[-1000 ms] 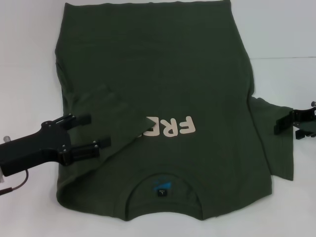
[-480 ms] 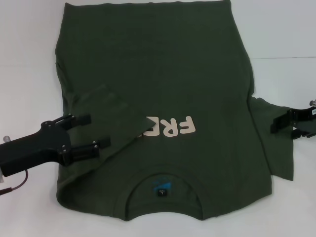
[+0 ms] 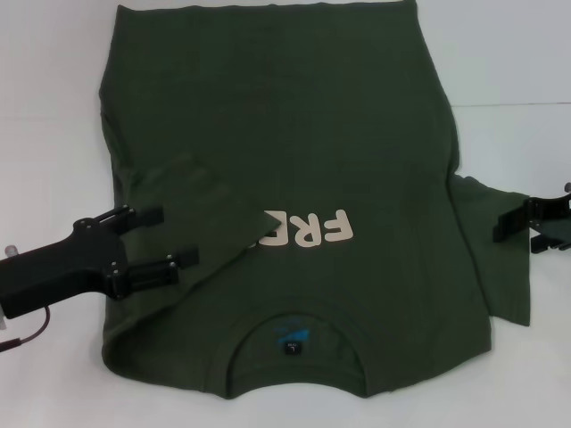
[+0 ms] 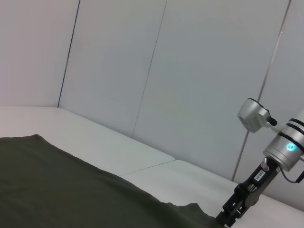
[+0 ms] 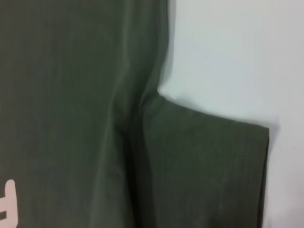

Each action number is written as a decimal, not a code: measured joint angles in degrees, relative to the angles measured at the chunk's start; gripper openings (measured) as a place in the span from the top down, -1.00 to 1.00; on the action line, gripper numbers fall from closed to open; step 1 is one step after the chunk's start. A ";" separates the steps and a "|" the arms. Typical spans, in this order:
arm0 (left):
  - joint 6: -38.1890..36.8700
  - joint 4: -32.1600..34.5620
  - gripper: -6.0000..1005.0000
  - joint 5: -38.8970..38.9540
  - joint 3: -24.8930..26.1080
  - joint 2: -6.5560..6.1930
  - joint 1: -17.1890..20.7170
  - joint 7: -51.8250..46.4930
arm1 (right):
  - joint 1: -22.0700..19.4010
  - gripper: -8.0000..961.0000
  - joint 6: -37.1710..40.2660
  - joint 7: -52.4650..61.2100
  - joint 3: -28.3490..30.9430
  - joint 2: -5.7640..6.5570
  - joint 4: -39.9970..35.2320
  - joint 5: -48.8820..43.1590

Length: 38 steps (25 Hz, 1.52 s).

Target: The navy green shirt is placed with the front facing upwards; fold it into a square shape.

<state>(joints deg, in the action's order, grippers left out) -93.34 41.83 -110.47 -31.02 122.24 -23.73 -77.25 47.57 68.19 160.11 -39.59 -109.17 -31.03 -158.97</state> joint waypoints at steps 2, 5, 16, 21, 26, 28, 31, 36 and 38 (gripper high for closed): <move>-0.03 0.00 -0.87 0.00 0.00 0.00 0.00 0.00 | -0.06 -0.40 0.17 0.06 -0.13 0.04 0.00 -0.06; -0.07 0.00 -0.86 0.00 0.00 0.00 0.02 0.00 | -0.17 -0.40 0.22 0.07 -0.24 0.01 0.04 -0.28; -0.16 0.00 -0.86 0.00 0.00 0.00 0.03 0.00 | -0.20 -0.40 -0.33 -0.15 -0.18 -0.37 0.65 -0.29; -0.18 0.00 -0.86 0.00 0.00 -0.06 0.00 0.00 | -0.22 -0.40 -0.30 -0.16 0.05 -0.43 0.67 -0.20; -0.23 0.00 -0.86 0.00 0.00 -0.09 0.00 0.00 | -0.26 -0.40 -0.33 -0.16 0.21 -0.47 0.70 -0.07; -0.30 0.00 -0.86 0.00 0.00 -0.09 0.00 0.00 | -0.27 -0.40 -0.44 -0.14 0.24 -0.49 0.71 -0.04; -0.34 0.00 -0.87 0.00 0.00 -0.09 0.00 0.00 | -0.29 -0.40 -0.54 -0.03 0.31 -0.51 0.73 0.04; -0.36 0.00 -0.87 0.00 -0.01 -0.09 0.00 0.00 | -0.50 -0.40 -0.44 -0.04 0.30 -0.24 0.77 1.46; -0.36 0.00 -0.87 0.00 0.00 -0.09 0.00 0.00 | -0.60 -0.40 -0.35 -0.07 0.30 -0.01 0.77 1.82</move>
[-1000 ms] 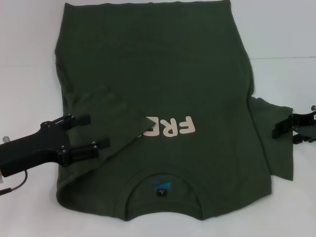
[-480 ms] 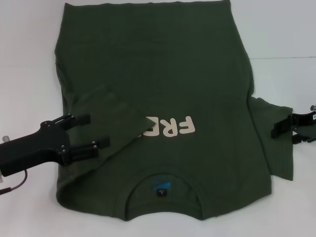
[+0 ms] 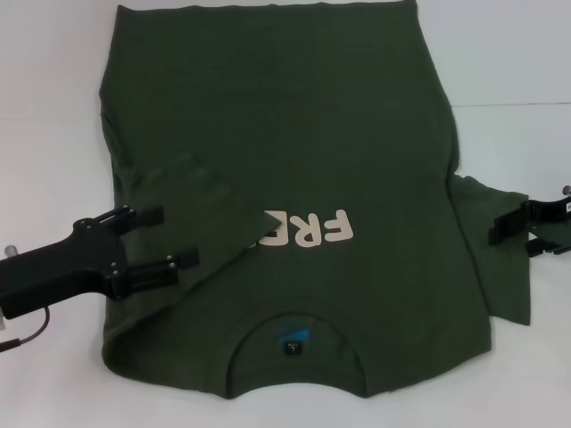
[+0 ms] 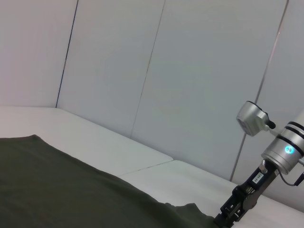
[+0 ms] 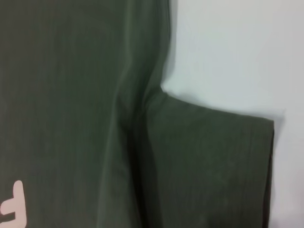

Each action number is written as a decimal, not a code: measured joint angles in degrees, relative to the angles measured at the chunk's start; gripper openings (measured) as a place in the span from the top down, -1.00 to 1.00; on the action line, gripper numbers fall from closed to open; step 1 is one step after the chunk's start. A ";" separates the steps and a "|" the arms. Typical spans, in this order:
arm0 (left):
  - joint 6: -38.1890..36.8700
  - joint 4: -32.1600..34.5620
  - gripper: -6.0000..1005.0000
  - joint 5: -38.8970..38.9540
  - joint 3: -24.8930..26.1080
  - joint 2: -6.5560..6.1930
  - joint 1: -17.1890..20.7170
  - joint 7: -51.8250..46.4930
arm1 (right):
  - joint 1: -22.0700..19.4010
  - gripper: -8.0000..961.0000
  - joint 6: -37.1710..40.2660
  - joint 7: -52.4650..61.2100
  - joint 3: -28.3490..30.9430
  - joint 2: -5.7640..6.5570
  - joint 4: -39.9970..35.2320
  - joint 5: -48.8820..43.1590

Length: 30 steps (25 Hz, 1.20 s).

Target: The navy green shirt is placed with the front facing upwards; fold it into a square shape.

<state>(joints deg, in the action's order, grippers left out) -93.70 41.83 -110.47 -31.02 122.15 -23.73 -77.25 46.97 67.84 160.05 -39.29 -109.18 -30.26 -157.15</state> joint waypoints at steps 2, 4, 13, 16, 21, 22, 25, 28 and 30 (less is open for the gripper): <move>0.00 0.00 -0.86 0.00 0.00 0.00 0.00 0.00 | -0.09 -0.40 0.05 -0.01 0.00 0.13 0.00 0.15; 0.00 0.00 -0.86 0.00 0.00 0.00 0.00 0.00 | -0.15 -0.40 0.08 -0.02 0.00 0.16 0.00 0.22; 0.16 0.00 -0.86 0.00 0.00 0.00 -0.15 0.00 | -0.15 -0.40 0.07 -0.06 -0.07 0.21 -0.02 0.27; 0.19 0.01 -0.86 0.00 0.00 0.00 -0.16 0.00 | -0.14 -0.40 -0.06 -0.07 -0.09 0.20 0.11 0.27; 0.26 0.00 -0.87 0.00 0.00 0.00 -0.17 0.00 | 0.07 -0.40 -0.27 -0.09 -0.09 0.15 0.56 0.27; 0.27 0.00 -0.87 0.00 0.00 0.00 -0.17 0.00 | 0.10 -0.40 -0.28 -0.09 -0.08 0.15 0.56 0.27; 0.33 0.00 -0.87 0.00 0.00 0.00 -0.21 0.00 | 0.19 -0.40 -0.31 -0.09 -0.03 0.08 0.56 0.27; 0.34 0.01 -0.87 0.00 0.00 0.00 -0.28 0.00 | 0.20 -0.40 -0.34 -0.10 -0.01 0.03 0.56 0.73; 0.35 0.00 -0.87 0.00 0.00 0.00 -0.28 0.00 | 0.05 -0.40 -0.34 -0.15 -0.02 0.08 0.56 1.62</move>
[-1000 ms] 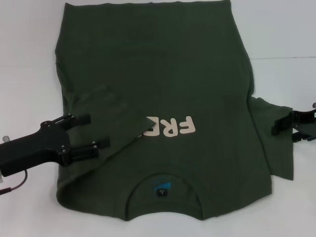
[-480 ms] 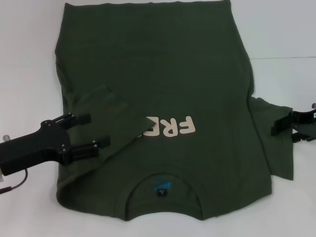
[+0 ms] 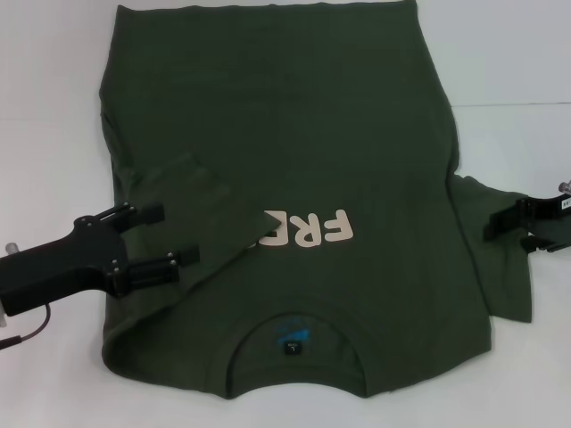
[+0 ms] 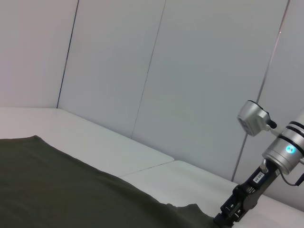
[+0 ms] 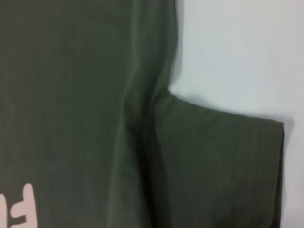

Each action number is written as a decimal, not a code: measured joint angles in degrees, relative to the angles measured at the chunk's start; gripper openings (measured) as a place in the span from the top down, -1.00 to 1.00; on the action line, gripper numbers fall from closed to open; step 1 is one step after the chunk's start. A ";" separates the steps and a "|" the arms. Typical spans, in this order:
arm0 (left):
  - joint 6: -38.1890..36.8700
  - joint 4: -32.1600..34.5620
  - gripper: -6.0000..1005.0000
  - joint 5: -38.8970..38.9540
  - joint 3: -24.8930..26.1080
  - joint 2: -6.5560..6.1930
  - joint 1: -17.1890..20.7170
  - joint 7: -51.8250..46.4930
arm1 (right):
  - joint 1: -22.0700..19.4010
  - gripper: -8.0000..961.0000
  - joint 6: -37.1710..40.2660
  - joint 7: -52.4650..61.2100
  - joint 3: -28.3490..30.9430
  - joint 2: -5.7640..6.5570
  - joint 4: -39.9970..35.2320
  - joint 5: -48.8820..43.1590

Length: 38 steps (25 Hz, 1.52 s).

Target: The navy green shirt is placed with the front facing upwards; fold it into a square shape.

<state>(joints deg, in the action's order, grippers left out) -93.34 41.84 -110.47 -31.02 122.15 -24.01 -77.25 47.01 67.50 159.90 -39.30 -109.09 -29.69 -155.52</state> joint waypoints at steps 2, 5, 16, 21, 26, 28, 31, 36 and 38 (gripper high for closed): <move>0.01 0.00 -0.86 0.00 0.00 0.00 0.00 0.00 | -0.16 -0.40 0.00 -0.18 -0.01 0.07 0.08 0.78; 0.01 0.00 -0.86 0.00 0.00 0.00 0.01 0.00 | -0.20 -0.40 -0.01 -0.33 0.02 0.09 0.42 1.00; 0.01 0.00 -0.86 0.00 0.00 0.00 0.02 0.09 | -0.26 -0.29 0.34 -0.22 -0.05 0.13 0.87 1.02; 0.01 0.00 -0.86 0.00 0.00 0.00 0.02 0.09 | -0.26 -0.23 0.38 -0.16 -0.40 0.13 0.87 0.77; 0.01 0.00 -0.86 0.00 0.00 0.00 0.02 0.09 | -0.26 0.26 0.69 -1.23 -0.58 0.13 0.71 0.62; 0.00 0.00 -0.86 0.00 0.00 0.00 0.02 0.09 | -0.26 0.40 1.06 -2.05 -0.59 0.13 0.49 0.61; 0.00 0.00 -0.86 0.00 0.11 0.00 0.02 0.09 | -0.20 0.61 1.63 -3.26 -0.61 0.13 0.27 0.61; 0.00 0.00 -0.86 0.00 0.17 0.00 0.02 0.09 | 0.04 0.89 1.88 -4.12 -0.83 0.13 0.23 0.60; 0.00 0.00 -0.87 0.00 0.22 0.00 0.02 0.09 | 0.05 0.95 1.88 -4.31 -0.84 0.13 0.19 0.58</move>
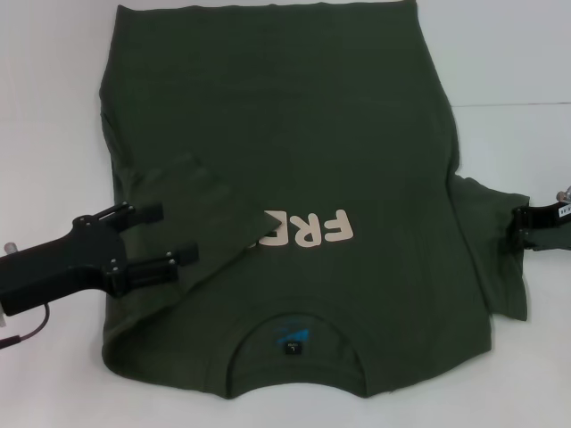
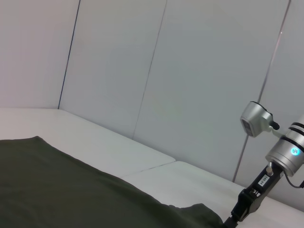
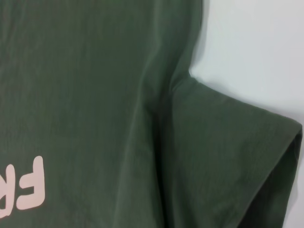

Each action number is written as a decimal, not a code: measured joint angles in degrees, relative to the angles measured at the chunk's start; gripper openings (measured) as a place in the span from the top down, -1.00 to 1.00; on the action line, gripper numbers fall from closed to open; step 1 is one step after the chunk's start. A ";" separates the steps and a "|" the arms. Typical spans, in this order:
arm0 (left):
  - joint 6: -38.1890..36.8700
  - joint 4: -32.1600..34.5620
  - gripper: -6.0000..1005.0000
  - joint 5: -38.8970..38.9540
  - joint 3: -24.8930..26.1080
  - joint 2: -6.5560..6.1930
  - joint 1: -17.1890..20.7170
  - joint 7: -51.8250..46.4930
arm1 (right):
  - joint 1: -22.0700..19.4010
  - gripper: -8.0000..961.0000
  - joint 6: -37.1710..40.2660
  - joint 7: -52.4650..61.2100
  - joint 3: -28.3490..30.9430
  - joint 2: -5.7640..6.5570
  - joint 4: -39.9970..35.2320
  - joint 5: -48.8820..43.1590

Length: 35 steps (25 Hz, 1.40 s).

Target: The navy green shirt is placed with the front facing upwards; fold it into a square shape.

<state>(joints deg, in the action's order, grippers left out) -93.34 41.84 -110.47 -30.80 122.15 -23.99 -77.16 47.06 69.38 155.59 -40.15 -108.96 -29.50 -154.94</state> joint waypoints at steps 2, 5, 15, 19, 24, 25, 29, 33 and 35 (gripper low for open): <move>0.00 0.00 -0.87 0.13 0.04 -0.01 0.00 0.00 | 0.01 0.95 0.01 -0.12 -0.02 0.06 -0.09 -0.01; 0.00 0.00 -0.87 0.49 0.12 -0.08 0.00 0.00 | -0.13 0.96 0.26 -0.31 -0.02 0.22 -0.95 0.04; 0.00 0.00 -0.86 1.10 0.46 -0.19 -0.07 -0.26 | -1.53 0.98 1.72 -0.38 1.23 2.18 -5.03 0.35; 0.00 0.02 -0.86 1.33 0.57 -0.27 -0.09 -0.49 | -2.15 0.98 2.07 -0.88 3.22 2.91 -6.85 0.42; 0.00 0.02 -0.86 2.01 0.58 -0.27 -0.09 -0.51 | -2.46 0.98 2.35 -1.92 5.92 3.74 -8.55 1.05; 0.00 0.02 -0.86 2.07 0.58 -0.27 -0.10 -0.52 | -2.46 0.98 2.36 -2.15 6.08 3.95 -8.58 1.57; 0.03 0.01 -0.87 2.12 0.57 -0.26 -0.09 -0.53 | -2.12 0.98 2.32 -2.42 6.07 4.30 -9.12 2.96; 0.09 0.00 -0.87 2.18 0.57 -0.29 -0.14 -0.53 | -1.77 0.98 2.35 -2.43 6.06 4.52 -10.78 4.52; 0.10 0.00 -0.87 2.20 0.58 -0.34 -0.15 -0.54 | -1.41 0.98 2.49 -2.52 5.70 4.67 -11.08 5.25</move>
<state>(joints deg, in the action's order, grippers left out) -93.24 41.84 -108.28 -30.23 121.81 -24.14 -77.70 45.65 71.86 153.07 -34.44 -104.29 -40.58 -149.70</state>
